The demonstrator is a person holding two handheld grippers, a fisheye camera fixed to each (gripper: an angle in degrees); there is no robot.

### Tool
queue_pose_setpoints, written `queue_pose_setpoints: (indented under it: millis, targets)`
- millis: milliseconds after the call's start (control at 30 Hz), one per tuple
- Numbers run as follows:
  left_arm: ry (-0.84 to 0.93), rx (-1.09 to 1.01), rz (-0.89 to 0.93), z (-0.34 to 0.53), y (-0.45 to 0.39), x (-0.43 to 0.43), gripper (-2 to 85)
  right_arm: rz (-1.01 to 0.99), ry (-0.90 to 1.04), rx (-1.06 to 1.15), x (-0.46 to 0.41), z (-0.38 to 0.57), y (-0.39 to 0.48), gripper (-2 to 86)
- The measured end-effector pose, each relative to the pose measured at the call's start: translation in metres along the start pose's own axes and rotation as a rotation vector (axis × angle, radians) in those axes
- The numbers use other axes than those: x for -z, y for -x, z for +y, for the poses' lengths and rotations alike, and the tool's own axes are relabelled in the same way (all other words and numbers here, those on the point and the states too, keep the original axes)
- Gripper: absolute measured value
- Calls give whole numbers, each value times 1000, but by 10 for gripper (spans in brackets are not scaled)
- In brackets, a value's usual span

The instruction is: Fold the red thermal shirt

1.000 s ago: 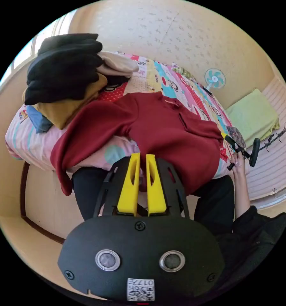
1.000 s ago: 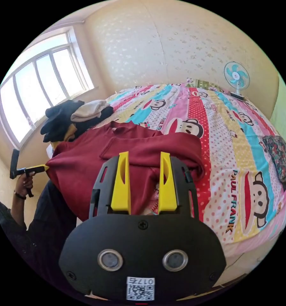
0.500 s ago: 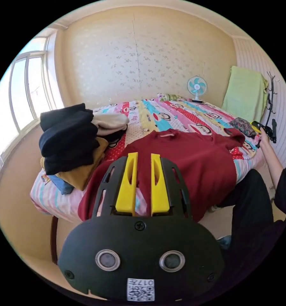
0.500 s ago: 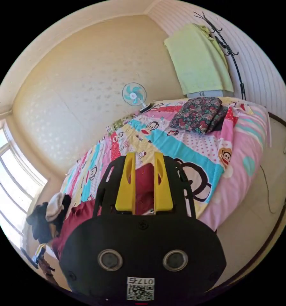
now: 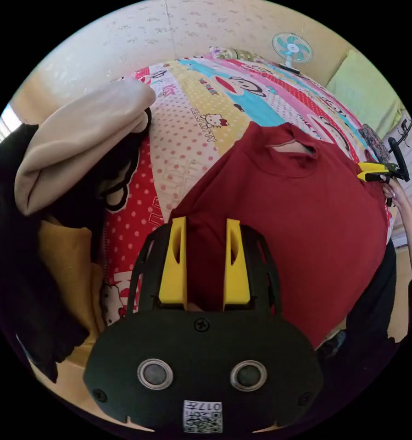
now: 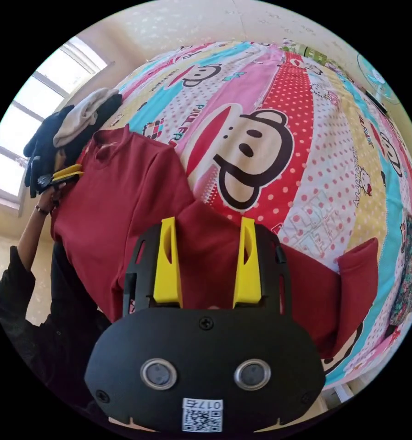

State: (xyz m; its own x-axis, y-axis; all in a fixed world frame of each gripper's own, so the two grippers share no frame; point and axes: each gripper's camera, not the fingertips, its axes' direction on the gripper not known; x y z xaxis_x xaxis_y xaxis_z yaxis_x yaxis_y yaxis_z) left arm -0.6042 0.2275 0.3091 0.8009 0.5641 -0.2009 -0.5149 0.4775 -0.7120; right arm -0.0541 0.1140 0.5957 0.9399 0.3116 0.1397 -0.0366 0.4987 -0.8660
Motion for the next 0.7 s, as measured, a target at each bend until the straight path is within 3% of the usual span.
queue_pose_setpoints:
  millis: [133,233,300,467,633,700]
  targets:
    - [8,-80,-64,11,-33,20,49,58,-20,102,19,34,36,69]
    - [-93,-158,-165,19,-66,51,20,62,-26,132,44,52,42,46]
    - [-223,-98,-173,18,-66,86,15,139,-153,114,97,54,38,39]
    - [-398,92,-98,-30,-37,150,9,337,-172,172,148,-4,46,31]
    - [-489,115,-170,-76,-41,170,13,280,-329,-39,181,-58,20,19]
    - [-565,144,-164,-82,-37,171,18,750,-658,-281,207,-48,10,14]
